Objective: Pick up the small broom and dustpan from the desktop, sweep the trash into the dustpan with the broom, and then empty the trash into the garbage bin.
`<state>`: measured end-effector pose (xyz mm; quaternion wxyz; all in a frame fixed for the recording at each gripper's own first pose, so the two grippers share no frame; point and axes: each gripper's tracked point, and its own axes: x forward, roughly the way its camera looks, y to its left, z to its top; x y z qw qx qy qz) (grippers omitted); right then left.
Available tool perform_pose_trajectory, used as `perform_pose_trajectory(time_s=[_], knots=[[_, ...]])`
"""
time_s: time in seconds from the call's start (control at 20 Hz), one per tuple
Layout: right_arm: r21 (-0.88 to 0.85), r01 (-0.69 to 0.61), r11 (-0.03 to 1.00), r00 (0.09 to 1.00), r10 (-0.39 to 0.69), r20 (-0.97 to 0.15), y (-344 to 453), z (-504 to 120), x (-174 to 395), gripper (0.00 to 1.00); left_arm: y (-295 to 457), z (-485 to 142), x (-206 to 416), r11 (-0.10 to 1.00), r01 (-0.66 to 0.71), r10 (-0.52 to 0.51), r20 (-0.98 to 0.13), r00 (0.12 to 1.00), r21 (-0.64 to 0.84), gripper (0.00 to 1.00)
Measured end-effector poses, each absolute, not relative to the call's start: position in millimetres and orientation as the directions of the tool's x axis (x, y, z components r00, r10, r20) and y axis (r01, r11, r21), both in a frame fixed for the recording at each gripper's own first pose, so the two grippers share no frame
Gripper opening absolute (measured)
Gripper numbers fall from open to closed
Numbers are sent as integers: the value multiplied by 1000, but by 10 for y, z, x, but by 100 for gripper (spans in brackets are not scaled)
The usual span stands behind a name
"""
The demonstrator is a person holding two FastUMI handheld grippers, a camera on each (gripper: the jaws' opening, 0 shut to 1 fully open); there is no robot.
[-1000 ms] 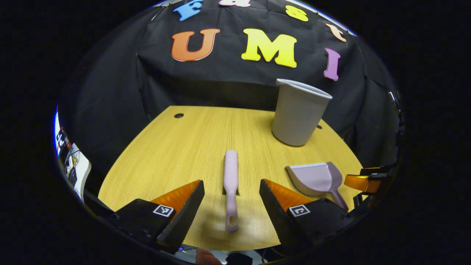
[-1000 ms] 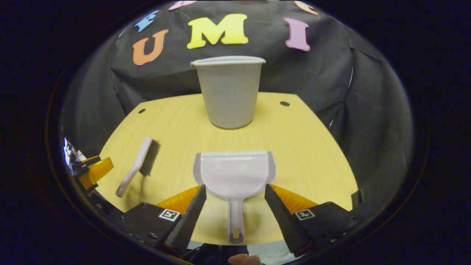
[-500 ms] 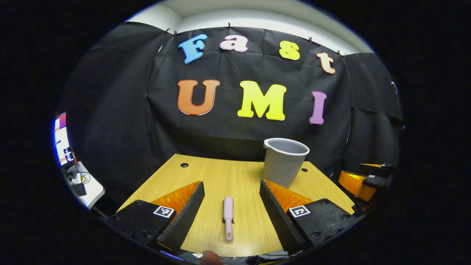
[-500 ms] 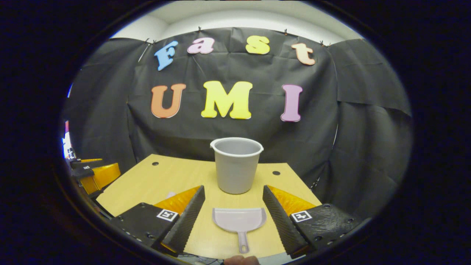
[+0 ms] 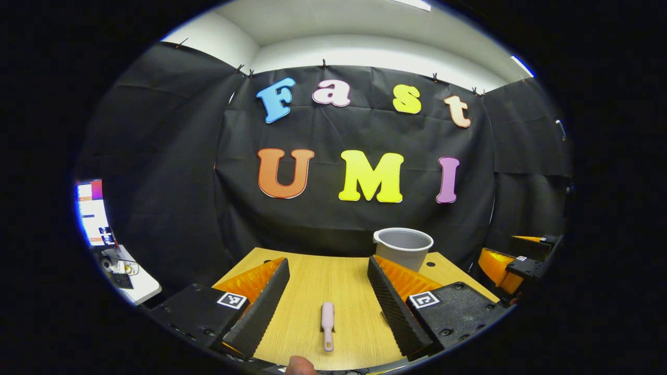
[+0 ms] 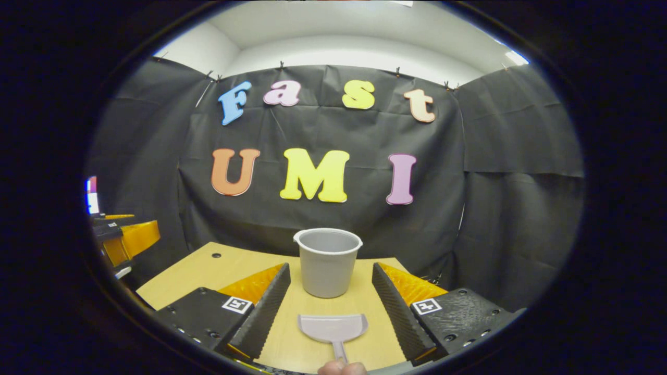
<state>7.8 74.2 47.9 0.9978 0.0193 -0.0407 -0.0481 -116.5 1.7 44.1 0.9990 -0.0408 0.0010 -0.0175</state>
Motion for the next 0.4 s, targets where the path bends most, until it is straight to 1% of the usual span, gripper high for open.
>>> perform_pose_trajectory(time_s=[0.25,0.3,0.35,0.4], knots=[[43,92,995,991,-96,89,748,531,73,98,26,441,-1145,996,38,-38,-2,999,-82,97],[42,90,995,992,-93,90,755,538,74,95,20,447,-1150,996,40,-40,1,999,-81,97],[46,88,995,992,-92,91,752,541,67,98,28,471,-1142,996,42,-41,5,999,-78,97],[51,89,995,991,-93,91,752,548,58,93,33,483,-1130,996,44,-44,8,999,-77,97]])
